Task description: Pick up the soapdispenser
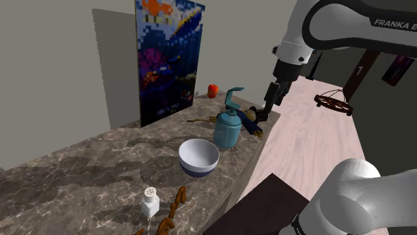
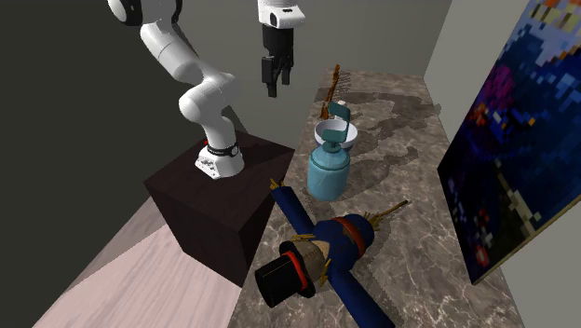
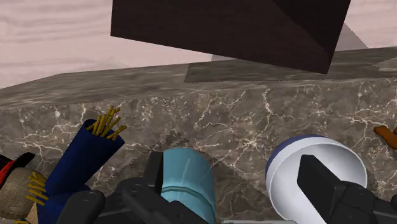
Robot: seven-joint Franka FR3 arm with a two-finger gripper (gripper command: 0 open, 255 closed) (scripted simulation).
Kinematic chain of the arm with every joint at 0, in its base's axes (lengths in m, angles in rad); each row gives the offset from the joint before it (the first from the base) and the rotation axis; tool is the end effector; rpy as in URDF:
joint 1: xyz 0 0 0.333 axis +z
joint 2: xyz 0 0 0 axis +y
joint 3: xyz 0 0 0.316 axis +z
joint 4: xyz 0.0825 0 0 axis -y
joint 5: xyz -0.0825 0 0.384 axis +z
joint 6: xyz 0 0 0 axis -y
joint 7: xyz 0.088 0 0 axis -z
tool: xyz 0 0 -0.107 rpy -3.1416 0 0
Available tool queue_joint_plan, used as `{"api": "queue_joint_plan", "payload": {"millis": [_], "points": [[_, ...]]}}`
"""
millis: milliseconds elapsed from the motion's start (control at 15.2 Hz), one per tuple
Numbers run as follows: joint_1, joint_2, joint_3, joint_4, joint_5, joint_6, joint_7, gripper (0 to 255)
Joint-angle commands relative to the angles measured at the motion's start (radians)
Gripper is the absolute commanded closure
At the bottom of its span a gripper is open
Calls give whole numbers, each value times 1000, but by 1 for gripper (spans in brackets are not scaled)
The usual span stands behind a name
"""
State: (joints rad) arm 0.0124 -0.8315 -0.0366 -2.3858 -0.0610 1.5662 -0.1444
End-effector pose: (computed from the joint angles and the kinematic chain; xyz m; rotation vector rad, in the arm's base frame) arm 0.2938 -0.0171 0.5896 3.1001 0.2039 0.0138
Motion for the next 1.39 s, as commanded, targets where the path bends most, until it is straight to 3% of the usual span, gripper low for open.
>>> {"api": "queue_joint_plan", "payload": {"millis": [0, 396, 792, 1320], "points": [[0, 0, 0, 0, 0, 0, 0, 0], [23, 106, -86, -35, 1, 281, -108, 0], [70, 256, -176, -12, 47, 540, -236, 0], [73, 280, -190, -100, 51, 659, -254, 0]]}}
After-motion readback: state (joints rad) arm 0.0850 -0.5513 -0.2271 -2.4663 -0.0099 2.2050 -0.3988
